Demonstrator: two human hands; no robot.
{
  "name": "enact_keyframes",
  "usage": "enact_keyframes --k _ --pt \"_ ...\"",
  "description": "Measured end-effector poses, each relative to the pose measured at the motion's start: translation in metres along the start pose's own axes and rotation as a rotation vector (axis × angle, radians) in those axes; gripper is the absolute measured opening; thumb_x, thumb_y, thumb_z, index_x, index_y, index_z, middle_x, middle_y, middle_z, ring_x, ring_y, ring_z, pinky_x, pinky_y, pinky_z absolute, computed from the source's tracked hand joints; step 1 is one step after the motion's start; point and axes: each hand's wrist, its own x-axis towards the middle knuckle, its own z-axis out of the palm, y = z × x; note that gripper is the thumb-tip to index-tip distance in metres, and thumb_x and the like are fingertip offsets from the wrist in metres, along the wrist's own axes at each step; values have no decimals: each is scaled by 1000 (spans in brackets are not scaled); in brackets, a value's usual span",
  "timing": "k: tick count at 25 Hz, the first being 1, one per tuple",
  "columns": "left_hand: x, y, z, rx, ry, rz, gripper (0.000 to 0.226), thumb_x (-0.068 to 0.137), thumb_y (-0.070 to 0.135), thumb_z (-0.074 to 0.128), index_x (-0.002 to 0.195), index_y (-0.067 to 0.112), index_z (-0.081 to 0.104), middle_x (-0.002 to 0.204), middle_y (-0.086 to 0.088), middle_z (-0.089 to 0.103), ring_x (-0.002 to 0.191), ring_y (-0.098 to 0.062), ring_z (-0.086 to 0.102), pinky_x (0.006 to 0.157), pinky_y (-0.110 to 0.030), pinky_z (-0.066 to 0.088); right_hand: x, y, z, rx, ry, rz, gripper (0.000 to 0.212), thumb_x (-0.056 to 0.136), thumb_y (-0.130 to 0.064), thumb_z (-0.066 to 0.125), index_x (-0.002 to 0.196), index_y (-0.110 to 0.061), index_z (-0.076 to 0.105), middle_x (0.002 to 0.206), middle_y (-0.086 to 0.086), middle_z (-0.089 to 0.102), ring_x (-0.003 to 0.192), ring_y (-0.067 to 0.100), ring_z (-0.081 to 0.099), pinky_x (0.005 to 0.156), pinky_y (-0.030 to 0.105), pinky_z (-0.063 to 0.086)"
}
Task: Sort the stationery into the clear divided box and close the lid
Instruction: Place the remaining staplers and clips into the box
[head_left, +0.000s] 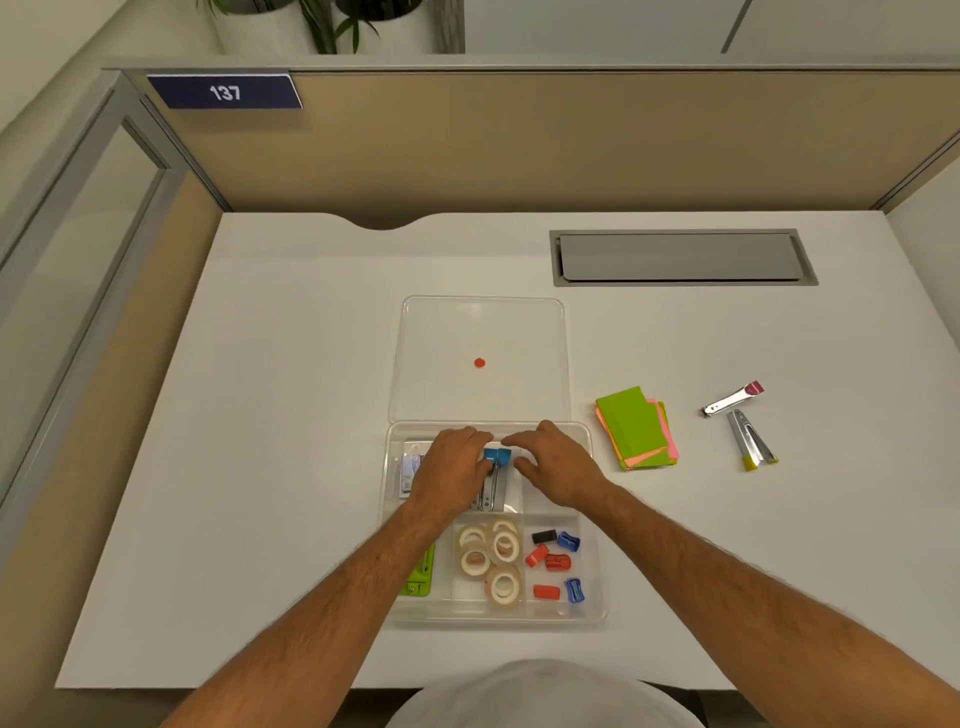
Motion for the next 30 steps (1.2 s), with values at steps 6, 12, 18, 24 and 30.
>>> enact_keyframes --k 6,12,18,24,30 --pt "-25 20 -3 -137 66 -34 39 95 22 59 135 19 55 130 2 59 120 -17 52 104 -32 42 -46 15 -15 74 208 1 36 95 -23 57 131 -24 57 130 -5 61 122 13 48 99 24 40" --pt "-33 63 14 -152 43 43 42 95 32 60 135 27 53 134 8 56 123 -13 50 105 -32 40 -93 33 -25 96 271 47 42 94 -24 60 135 -23 54 135 -1 57 129 16 44 103 30 40" --pt "-26 117 42 -72 -1 140 52 96 39 57 145 30 40 152 4 41 142 -15 31 114 -31 24 -134 70 -40 36 310 10 52 93 -26 62 141 -15 46 146 2 49 145 24 28 112 40 35" --pt "-10 175 70 15 28 215 62 96 43 55 151 27 30 159 6 29 148 -12 14 116 -26 5 -169 136 -68 -71 298 -18 65 94 -31 60 149 -11 33 158 8 30 150 27 12 119 43 25" --pt "6 239 104 150 -35 246 69 96 46 52 154 28 20 163 5 11 151 -15 -5 120 -43 0 -191 205 -101 -228 245 28 74 96 -45 51 154 -14 17 163 9 5 151 28 -8 121 44 8"
